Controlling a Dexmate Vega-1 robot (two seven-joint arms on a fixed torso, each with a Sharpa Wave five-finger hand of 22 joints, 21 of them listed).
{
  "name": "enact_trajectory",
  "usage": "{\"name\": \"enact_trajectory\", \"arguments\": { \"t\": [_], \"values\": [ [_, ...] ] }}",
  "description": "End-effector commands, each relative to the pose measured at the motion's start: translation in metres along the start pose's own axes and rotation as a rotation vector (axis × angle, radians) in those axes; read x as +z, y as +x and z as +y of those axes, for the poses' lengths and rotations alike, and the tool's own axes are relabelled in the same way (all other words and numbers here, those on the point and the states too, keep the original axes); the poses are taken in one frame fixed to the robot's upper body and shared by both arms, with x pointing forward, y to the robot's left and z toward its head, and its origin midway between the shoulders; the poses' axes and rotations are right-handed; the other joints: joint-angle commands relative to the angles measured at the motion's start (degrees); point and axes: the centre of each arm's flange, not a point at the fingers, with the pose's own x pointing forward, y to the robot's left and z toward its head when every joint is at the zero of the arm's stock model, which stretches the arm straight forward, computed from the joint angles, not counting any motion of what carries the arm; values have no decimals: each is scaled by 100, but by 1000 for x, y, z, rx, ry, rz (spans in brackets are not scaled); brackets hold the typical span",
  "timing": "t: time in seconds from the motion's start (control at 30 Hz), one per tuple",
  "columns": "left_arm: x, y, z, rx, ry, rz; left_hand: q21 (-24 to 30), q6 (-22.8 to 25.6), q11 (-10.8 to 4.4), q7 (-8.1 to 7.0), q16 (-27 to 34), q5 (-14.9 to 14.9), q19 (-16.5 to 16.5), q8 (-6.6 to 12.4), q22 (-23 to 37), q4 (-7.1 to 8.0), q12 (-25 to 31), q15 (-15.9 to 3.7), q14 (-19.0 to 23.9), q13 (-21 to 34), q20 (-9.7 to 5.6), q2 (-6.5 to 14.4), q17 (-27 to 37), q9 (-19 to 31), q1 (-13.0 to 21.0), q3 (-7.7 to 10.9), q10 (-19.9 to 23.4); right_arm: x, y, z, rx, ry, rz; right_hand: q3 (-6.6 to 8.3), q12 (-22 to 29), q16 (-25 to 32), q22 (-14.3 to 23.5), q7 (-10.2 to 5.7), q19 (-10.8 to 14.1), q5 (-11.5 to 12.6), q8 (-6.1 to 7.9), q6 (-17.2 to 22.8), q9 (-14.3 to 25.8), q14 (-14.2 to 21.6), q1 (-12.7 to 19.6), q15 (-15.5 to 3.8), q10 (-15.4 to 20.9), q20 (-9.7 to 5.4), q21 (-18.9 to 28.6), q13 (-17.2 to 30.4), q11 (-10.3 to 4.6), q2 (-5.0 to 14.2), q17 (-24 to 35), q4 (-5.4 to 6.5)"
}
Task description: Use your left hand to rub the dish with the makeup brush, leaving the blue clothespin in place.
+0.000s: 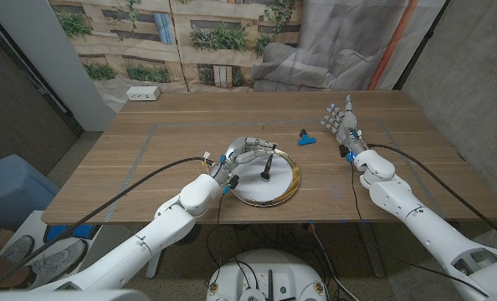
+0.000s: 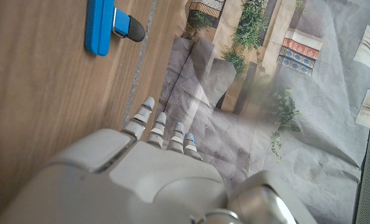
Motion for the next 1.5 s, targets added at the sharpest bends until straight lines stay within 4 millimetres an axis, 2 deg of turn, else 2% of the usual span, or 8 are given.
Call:
{"name": "enact_trajectory", "arguments": {
  "t": [0.03,0.8,1.5],
  "values": [
    [-7,0,-2,2,7,7,-13,13,-53,-32,-2,38,-1,-2,21,2,-9,-961,-22,9,-171,76,13,15,15,-30,47,0,0,0,1,0,0,-19,38,11,33,-2,-8,39,26,-52,13,0,-23,57,-27,27,35,22,16,611,9,44],
    [-14,4,3,17,19,13,-5,10,-51,-28,12,40,6,1,21,2,-10,-959,-16,12,-160,101,17,14,22,-69,51,0,0,0,-4,0,0,-18,39,11,32,-2,-8,40,27,-50,13,0,-22,55,-27,28,35,24,27,611,9,43],
    [-12,15,20,73,45,-17,1,26,-52,-14,17,42,12,9,21,-3,-11,-960,-12,14,-164,115,17,13,34,-99,54,0,0,0,-4,-1,0,-19,41,13,32,0,-5,40,29,-45,13,3,-23,60,-22,25,36,24,22,610,9,43]
  ]
}}
